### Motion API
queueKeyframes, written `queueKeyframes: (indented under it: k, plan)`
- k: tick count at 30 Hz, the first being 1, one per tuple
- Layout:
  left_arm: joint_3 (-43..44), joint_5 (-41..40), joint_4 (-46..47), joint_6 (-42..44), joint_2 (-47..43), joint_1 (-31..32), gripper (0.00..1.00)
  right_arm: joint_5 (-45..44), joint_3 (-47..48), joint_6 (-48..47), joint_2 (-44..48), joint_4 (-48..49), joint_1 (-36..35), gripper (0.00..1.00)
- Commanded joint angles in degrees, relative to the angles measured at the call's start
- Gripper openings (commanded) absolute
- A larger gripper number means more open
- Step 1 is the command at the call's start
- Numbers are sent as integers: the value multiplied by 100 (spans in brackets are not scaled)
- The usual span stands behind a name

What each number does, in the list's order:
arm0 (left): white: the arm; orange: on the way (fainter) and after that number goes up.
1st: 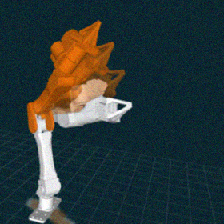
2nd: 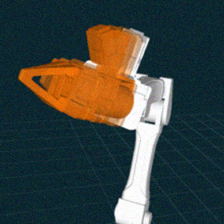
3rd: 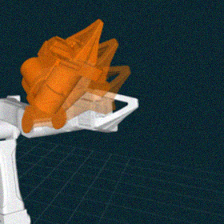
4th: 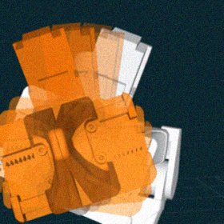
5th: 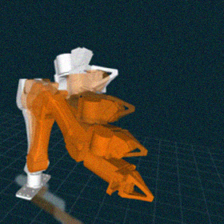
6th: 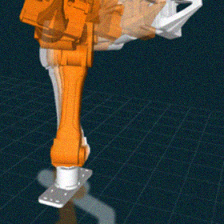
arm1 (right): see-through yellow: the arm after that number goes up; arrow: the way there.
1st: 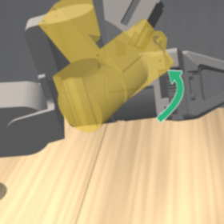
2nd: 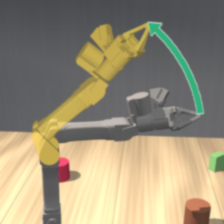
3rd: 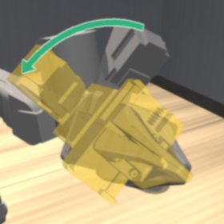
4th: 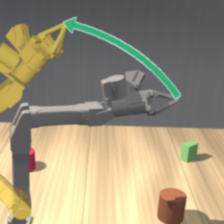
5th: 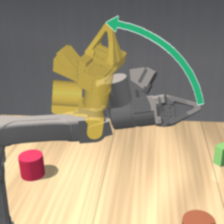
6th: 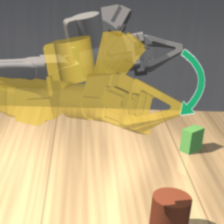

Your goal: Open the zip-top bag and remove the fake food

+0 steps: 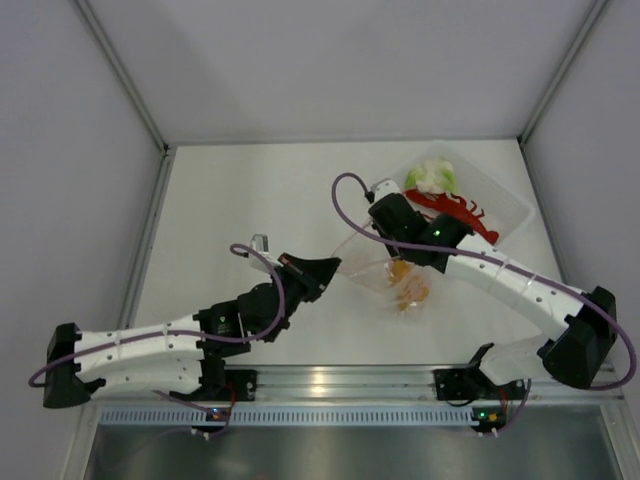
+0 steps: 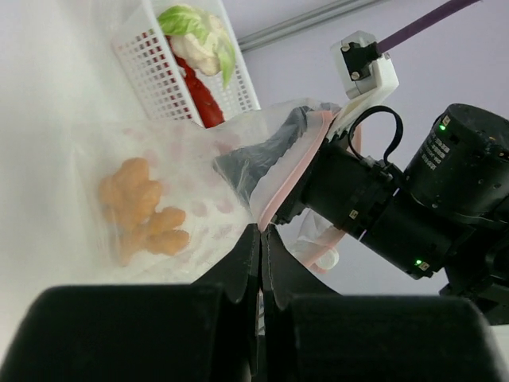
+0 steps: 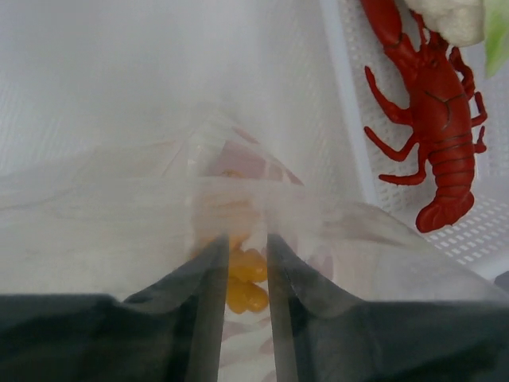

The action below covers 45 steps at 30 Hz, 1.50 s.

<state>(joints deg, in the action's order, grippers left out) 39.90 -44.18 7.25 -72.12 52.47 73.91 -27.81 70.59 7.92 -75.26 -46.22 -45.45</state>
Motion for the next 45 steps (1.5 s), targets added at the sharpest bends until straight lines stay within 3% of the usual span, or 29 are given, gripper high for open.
queueKeyframes:
  k: [1,9,13,25,28,33,40,45]
  plan:
    - [-553,-593,-505,-276,-448,-43,0,-534,0,183,-155,-757,-217,27]
    - [-342,-117,-514,32,26,-43,0,326,-677,807,195,-495,-640,29]
    - [-351,-64,-505,-66,185,1,0,882,-1755,930,881,164,-658,32]
    - [694,-433,-487,812,905,414,0,435,-2409,1580,557,982,-334,41]
    - [993,-425,-487,1243,1081,414,0,504,-2435,1800,626,1297,-254,36]
    - [1371,-231,-487,1648,1380,414,0,969,-2717,1871,1707,2256,-289,32]
    - [1723,50,-505,1648,1951,414,0,1058,-2541,1870,1769,2529,-385,26]
    - [1802,-221,-505,1298,2241,414,0,1236,-2682,2090,1717,2610,-482,24]
